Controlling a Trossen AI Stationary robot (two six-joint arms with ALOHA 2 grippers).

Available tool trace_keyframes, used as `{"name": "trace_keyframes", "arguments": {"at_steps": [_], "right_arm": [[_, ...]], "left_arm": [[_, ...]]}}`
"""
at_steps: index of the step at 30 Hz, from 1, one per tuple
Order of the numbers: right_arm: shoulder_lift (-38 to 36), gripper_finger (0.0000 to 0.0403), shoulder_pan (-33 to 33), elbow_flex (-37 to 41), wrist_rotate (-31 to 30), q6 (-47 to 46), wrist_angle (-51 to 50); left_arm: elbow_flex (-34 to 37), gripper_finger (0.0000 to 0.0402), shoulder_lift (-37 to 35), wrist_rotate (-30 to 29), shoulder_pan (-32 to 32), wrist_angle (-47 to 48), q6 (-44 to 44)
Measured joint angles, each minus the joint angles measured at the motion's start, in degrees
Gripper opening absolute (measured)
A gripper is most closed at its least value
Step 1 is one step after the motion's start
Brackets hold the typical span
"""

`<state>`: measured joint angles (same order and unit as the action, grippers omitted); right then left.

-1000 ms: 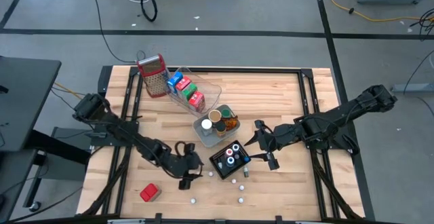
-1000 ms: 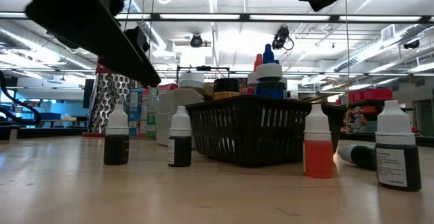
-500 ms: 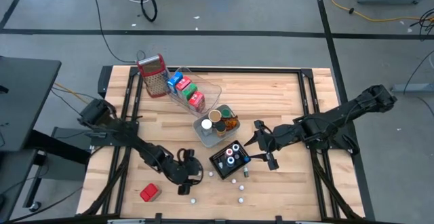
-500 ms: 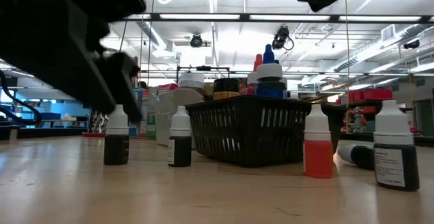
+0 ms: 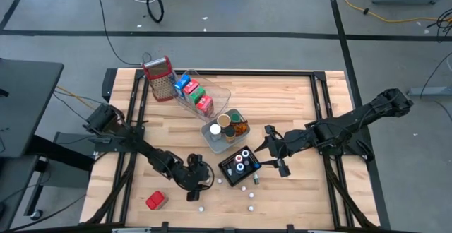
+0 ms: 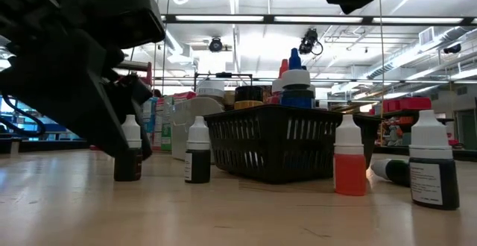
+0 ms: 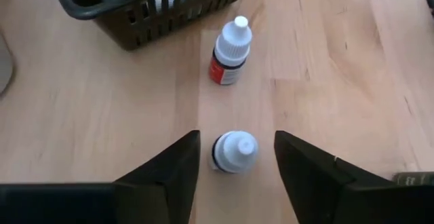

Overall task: Pick & Place Kitchen Items
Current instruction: Put the black small food coloring bottle into the black bin

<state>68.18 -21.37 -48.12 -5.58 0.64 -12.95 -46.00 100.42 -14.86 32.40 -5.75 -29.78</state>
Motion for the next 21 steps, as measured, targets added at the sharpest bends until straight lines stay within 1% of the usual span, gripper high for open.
{"name": "trace_keyframes", "arguments": {"at_steps": [4,13,17,21], "right_arm": [[0.00,0.0223,0.00,0.00,0.00,0.00,-0.03],[0.00,0.0223,0.00,0.00,0.00,-0.02,0.00],[0.00,0.0223,-0.01,0.00,0.00,-0.02,0.02],[0.00,0.0223,0.00,0.00,0.00,0.00,0.02]], "left_arm": [[0.00,0.0165,0.00,0.49,0.00,0.20,0.00],[0.00,0.0092,0.00,-0.66,0.00,-1.60,1.48],[0.00,0.0084,0.00,-0.73,0.00,-1.76,1.40],[0.00,0.0099,0.00,-0.75,0.00,-2.51,0.23]]}}
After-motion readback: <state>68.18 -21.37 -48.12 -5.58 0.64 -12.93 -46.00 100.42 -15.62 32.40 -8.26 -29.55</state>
